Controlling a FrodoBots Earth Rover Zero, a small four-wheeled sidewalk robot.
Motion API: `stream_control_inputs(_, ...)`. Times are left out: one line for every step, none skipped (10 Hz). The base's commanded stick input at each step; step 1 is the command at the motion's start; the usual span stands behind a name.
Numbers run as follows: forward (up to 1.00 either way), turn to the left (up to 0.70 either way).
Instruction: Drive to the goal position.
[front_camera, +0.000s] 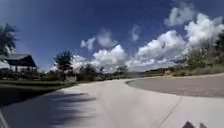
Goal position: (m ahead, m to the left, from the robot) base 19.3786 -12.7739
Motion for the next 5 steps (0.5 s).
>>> stream_control_inputs(0.70,0.00)
stream_control_inputs(0.70,0.00)
stream_control_inputs(0.70,0.00)
stream_control_inputs(0.70,0.00)
stream_control_inputs(0.70,0.00)
